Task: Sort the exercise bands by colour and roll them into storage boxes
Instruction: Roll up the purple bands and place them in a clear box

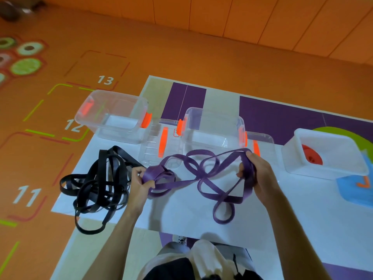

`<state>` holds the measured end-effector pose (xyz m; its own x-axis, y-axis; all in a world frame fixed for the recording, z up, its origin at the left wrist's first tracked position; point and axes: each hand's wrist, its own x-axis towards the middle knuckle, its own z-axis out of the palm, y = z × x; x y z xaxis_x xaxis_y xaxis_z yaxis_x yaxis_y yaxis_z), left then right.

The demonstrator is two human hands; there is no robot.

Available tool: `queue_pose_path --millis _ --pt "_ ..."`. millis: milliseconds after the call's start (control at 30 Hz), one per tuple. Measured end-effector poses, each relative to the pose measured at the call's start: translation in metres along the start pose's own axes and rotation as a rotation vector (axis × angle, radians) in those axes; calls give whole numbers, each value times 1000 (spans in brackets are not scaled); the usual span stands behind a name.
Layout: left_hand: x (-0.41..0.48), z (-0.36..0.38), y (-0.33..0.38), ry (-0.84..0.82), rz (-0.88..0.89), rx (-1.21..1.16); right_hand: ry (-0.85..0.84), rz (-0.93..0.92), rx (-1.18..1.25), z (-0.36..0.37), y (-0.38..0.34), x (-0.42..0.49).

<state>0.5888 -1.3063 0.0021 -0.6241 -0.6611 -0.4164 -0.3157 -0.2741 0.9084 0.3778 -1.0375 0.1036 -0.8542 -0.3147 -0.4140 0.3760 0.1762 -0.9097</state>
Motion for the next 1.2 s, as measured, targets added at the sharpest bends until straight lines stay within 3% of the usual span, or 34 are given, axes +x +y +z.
queue_pose_path --millis 133,300,433,467,567,733,900,1033,1200 --pt "-2 7 -14 -128 -10 138 -11 -70 31 -2 -17 -3" --pt "2 30 -22 -306 75 560 -41 -89 6 -3 -37 -14" --pt "2 49 -5 -626 56 941 -67 -140 -54 -7 -43 -16" --pt "1 55 -2 -643 89 1115 -87 -146 -67 -7 -43 -15" --pt "-4 76 13 -399 225 1446 -140 -116 -112 -4 -40 -16" --pt "5 110 49 -441 325 1137 -240 -138 -216 7 -37 -20" --pt "24 133 66 -212 295 627 -358 -157 -210 14 -47 -23" --pt "40 126 74 -124 290 578 -336 -133 -178 10 -48 -25" --pt "69 91 55 -159 192 712 -199 -109 -229 -4 -36 -20"
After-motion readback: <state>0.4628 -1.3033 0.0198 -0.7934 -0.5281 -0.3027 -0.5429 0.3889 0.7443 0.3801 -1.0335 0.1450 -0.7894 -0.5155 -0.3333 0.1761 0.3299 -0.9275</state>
